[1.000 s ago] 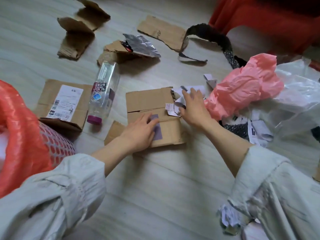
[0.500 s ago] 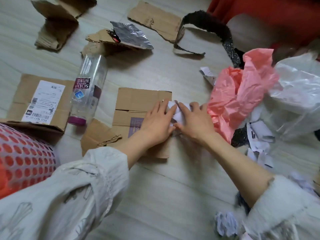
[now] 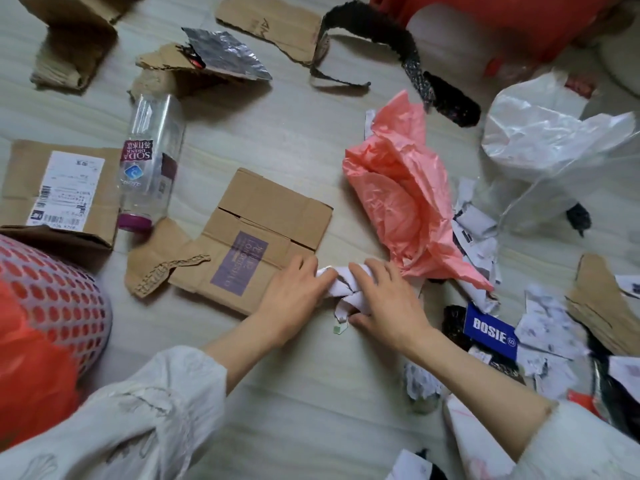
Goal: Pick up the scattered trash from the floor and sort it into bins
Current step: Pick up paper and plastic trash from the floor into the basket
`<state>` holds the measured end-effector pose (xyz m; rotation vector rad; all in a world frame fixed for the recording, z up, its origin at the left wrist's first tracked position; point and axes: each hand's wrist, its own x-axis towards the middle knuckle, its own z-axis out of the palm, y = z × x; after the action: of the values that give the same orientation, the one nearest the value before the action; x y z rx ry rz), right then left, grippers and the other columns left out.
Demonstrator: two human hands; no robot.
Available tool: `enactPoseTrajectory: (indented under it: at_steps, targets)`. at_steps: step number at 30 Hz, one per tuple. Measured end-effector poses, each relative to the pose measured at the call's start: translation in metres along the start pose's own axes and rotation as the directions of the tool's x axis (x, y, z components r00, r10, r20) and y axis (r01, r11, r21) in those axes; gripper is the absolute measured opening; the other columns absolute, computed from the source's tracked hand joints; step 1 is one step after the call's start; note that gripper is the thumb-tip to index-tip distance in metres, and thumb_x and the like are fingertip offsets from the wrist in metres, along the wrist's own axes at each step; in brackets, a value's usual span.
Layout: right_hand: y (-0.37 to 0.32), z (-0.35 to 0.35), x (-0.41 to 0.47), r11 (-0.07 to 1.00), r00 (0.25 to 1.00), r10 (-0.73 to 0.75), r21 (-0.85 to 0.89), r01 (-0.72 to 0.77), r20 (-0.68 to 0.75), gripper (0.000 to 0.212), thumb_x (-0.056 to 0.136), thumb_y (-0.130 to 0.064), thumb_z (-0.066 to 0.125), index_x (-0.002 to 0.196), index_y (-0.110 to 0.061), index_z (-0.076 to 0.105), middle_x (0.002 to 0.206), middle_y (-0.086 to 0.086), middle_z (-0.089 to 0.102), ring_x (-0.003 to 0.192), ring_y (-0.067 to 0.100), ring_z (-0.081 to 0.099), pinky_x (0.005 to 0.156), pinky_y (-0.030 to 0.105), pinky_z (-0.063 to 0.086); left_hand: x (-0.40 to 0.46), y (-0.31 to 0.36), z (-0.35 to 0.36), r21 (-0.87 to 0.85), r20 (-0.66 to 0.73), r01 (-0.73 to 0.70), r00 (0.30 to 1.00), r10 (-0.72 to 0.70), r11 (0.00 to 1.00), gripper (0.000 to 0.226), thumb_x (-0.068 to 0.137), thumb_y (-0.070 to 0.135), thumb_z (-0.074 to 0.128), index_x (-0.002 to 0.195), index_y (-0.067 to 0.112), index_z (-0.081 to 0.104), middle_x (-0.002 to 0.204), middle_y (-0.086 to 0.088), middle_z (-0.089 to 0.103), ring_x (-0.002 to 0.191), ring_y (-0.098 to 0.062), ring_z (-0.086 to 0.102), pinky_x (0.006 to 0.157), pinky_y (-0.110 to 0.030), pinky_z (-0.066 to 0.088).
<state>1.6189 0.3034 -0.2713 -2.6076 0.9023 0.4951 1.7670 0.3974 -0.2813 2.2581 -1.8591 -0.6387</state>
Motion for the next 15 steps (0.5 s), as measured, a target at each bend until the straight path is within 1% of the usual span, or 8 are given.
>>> enactPoseTrajectory:
  at_steps: [2,3,5,7,10,13,15]
  targets:
    - [-0.005,0.001,-0.006,1.0,1.0,0.006,0.001,-0.006,-0.006,0.065,0.082,-0.037,0.061,0.138,-0.021,0.032,0.134,0.006,0.037,0.115,0.029,0.037,0.084,0.035,0.04,-0.008,0.002,-0.002,-0.033,0.023,-0.002,1.0,0.003,0.999,0.034,0.087,0.015,0.052,0.122,0.016,0.052,0.098,-0.013,0.046,0.097,-0.03,0.046,0.065,-0.037,0.041]
    - [-0.007,0.002,-0.008,1.0,1.0,0.011,0.017,-0.011,-0.001,0.061,0.083,-0.035,0.059,0.137,-0.021,0.033,0.132,0.005,0.038,0.112,0.029,0.038,0.081,0.035,0.041,-0.011,0.002,-0.005,-0.06,0.031,0.014,0.999,-0.012,0.998,0.037,0.09,0.016,0.05,0.127,0.019,0.05,0.101,-0.012,0.046,0.099,-0.028,0.044,0.07,-0.037,0.041]
    - [-0.008,0.0,-0.011,0.997,0.999,0.03,0.076,-0.031,0.013,0.055,0.084,-0.026,0.058,0.134,-0.023,0.036,0.13,0.005,0.039,0.111,0.029,0.039,0.082,0.037,0.043,-0.018,0.0,-0.011,-0.122,0.033,0.058,0.998,-0.054,0.991,0.039,0.091,0.019,0.05,0.129,0.026,0.049,0.103,-0.008,0.045,0.1,-0.026,0.044,0.075,-0.034,0.04]
    - [-0.008,-0.005,-0.012,0.987,0.999,0.046,0.152,-0.043,-0.014,0.052,0.083,-0.018,0.058,0.132,-0.023,0.04,0.127,0.005,0.043,0.111,0.03,0.042,0.085,0.038,0.044,-0.025,-0.001,-0.018,-0.213,0.025,0.099,0.995,-0.096,0.972,0.037,0.09,0.021,0.051,0.126,0.029,0.053,0.1,-0.005,0.045,0.098,-0.024,0.046,0.077,-0.033,0.041]
    - [-0.014,-0.023,-0.014,0.969,0.992,0.051,0.247,-0.021,-0.115,0.049,0.081,-0.014,0.061,0.128,-0.021,0.049,0.121,0.006,0.049,0.111,0.029,0.047,0.087,0.034,0.04,-0.029,0.0,-0.039,-0.317,-0.043,0.144,0.985,-0.166,0.937,0.034,0.088,0.011,0.054,0.117,0.026,0.063,0.093,-0.007,0.051,0.091,-0.028,0.053,0.075,-0.037,0.046]
    - [-0.026,-0.051,-0.02,0.943,0.978,0.064,0.333,0.005,-0.196,0.051,0.081,-0.013,0.064,0.13,-0.017,0.05,0.125,0.008,0.047,0.113,0.027,0.048,0.093,0.032,0.039,-0.033,-0.002,-0.069,-0.379,-0.109,0.207,0.958,-0.266,0.902,0.032,0.085,0.005,0.056,0.109,0.021,0.069,0.097,-0.011,0.06,0.091,-0.029,0.057,0.078,-0.035,0.047]
    - [-0.04,-0.076,-0.029,0.902,0.959,0.118,0.431,0.004,-0.257,0.053,0.081,-0.015,0.066,0.132,-0.017,0.049,0.126,0.006,0.045,0.113,0.023,0.048,0.095,0.028,0.037,-0.043,-0.006,-0.095,-0.394,-0.153,0.237,0.936,-0.318,0.888,0.032,0.084,0.005,0.057,0.108,0.022,0.07,0.098,-0.013,0.062,0.092,-0.029,0.058,0.079,-0.036,0.046]
